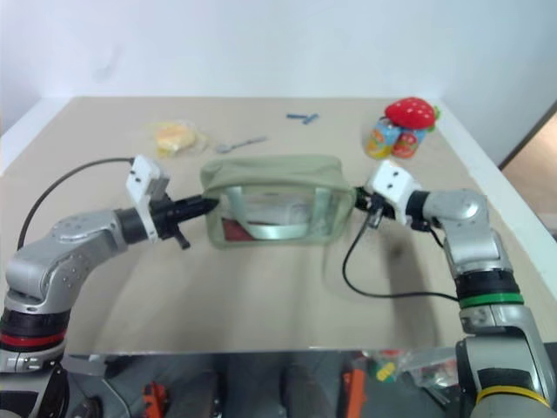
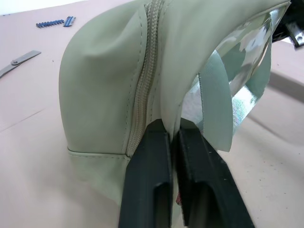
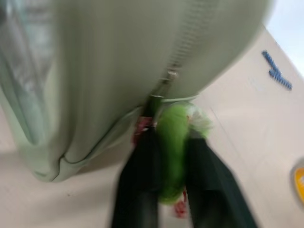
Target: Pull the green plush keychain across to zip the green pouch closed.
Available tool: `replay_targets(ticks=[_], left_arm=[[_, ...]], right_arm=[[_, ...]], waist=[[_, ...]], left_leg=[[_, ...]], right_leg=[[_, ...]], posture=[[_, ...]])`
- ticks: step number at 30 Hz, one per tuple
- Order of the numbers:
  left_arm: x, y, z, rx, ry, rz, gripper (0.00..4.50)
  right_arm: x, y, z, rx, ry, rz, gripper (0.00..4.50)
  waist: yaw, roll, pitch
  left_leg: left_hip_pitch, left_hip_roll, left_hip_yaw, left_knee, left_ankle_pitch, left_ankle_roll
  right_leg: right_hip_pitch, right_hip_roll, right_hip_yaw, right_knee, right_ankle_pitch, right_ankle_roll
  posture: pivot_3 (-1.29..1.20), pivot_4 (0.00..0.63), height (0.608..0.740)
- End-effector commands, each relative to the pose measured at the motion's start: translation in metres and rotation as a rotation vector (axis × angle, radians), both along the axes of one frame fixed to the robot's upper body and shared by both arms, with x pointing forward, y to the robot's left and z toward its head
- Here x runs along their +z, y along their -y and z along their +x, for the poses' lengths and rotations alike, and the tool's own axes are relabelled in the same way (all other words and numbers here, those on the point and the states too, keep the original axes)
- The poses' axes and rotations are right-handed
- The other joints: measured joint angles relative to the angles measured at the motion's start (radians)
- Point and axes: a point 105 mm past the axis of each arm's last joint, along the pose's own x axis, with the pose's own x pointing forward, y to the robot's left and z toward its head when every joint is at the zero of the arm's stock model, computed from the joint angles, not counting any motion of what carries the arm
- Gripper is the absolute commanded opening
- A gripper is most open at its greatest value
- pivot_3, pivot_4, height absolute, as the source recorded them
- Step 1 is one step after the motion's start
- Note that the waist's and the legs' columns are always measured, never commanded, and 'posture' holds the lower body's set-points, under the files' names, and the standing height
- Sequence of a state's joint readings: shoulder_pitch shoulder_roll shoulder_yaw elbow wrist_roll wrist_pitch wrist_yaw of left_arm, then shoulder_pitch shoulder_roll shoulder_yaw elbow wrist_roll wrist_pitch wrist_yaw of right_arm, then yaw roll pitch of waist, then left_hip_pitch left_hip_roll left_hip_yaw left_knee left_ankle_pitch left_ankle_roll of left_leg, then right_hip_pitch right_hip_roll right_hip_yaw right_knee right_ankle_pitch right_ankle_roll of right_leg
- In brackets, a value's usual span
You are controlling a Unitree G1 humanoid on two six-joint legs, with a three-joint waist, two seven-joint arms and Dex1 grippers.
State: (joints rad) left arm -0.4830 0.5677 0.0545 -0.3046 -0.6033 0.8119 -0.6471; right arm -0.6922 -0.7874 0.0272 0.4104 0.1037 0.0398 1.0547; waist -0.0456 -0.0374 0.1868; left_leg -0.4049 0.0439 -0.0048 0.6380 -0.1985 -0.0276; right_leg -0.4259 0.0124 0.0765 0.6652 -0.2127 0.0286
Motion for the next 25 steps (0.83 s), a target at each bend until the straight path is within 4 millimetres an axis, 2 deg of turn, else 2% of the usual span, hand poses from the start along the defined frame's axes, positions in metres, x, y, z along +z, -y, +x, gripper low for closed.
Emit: replay_targets(ticks=[1,3,5,7,9,11,14,15,19,25], left_arm=[[0.017,0.000,-0.003,-0.031,0.045,-0.002,1.72],[0.019,-0.002,-0.002,-0.031,0.051,0.005,2.52],[0.022,-0.005,-0.002,-0.031,0.059,0.011,3.06],[0.026,-0.007,-0.001,-0.032,0.067,0.018,3.77],[0.029,-0.008,-0.001,-0.034,0.075,0.020,4.37],[0.041,-0.013,-0.007,-0.049,0.099,0.004,4.45],[0.051,-0.020,-0.015,-0.067,0.124,-0.005,4.45],[0.050,-0.024,-0.021,-0.074,0.126,0.012,4.45],[0.030,-0.037,-0.034,-0.025,0.138,0.106,4.45],[-0.007,-0.035,-0.045,0.085,0.170,0.141,4.45]], right_arm=[[0.038,0.011,-0.010,0.014,0.063,0.051,2.42],[0.047,0.017,-0.014,0.011,0.073,0.072,3.20],[0.056,0.023,-0.019,0.005,0.085,0.088,3.76],[0.065,0.029,-0.023,-0.004,0.095,0.108,4.48],[0.073,0.032,-0.027,-0.011,0.115,0.121,4.50],[0.093,0.028,-0.038,0.014,0.147,0.184,4.50],[0.105,0.017,-0.054,0.070,0.110,0.253,4.50],[0.102,0.012,-0.061,0.097,0.076,0.256,4.50],[0.063,-0.016,-0.091,0.167,-0.067,0.244,4.50],[0.010,-0.044,-0.123,0.175,-0.154,0.326,4.50]], waist=[[0.000,0.000,0.000],[-0.001,0.000,0.000],[-0.001,0.000,0.000],[-0.001,0.000,0.000],[-0.001,0.000,0.000],[-0.004,0.000,0.000],[-0.006,0.001,0.001],[-0.005,0.000,0.001],[-0.002,0.000,0.000],[0.001,0.000,0.000]], left_leg=[[0.000,0.000,0.000,0.000,0.000,0.000],[0.000,0.000,0.000,-0.001,0.000,0.000],[0.000,0.000,0.000,-0.001,0.000,0.000],[0.000,0.000,0.000,-0.001,0.000,0.000],[0.000,0.000,0.000,-0.001,0.000,0.000],[0.000,0.000,0.000,-0.001,0.000,0.000],[0.000,0.001,0.000,-0.002,0.000,0.000],[0.000,0.001,-0.001,-0.002,0.000,0.000],[0.002,0.002,-0.001,-0.004,-0.002,0.001],[-0.001,0.001,-0.001,-0.003,-0.002,0.000]], right_leg=[[0.000,0.000,0.000,0.000,0.000,0.000],[0.000,0.000,0.000,0.000,-0.001,0.000],[0.000,0.000,0.000,-0.001,-0.001,0.000],[-0.001,0.000,0.000,0.000,-0.001,0.000],[-0.001,0.000,0.000,0.000,-0.001,-0.001],[-0.001,0.000,0.000,0.000,-0.001,-0.001],[-0.001,0.001,0.000,0.000,-0.001,-0.001],[-0.002,0.001,-0.001,0.000,-0.001,-0.001],[0.000,0.001,-0.002,0.000,-0.005,-0.002],[-0.001,0.000,-0.002,0.000,-0.006,0.000]], posture=[[0.00,0.150,0.740],[0.00,0.150,0.740],[0.00,0.150,0.740],[0.00,0.150,0.740],[0.00,0.150,0.740],[0.00,0.150,0.740],[0.00,0.150,0.740],[0.00,0.150,0.740],[0.00,0.150,0.740],[0.00,0.150,0.740]])
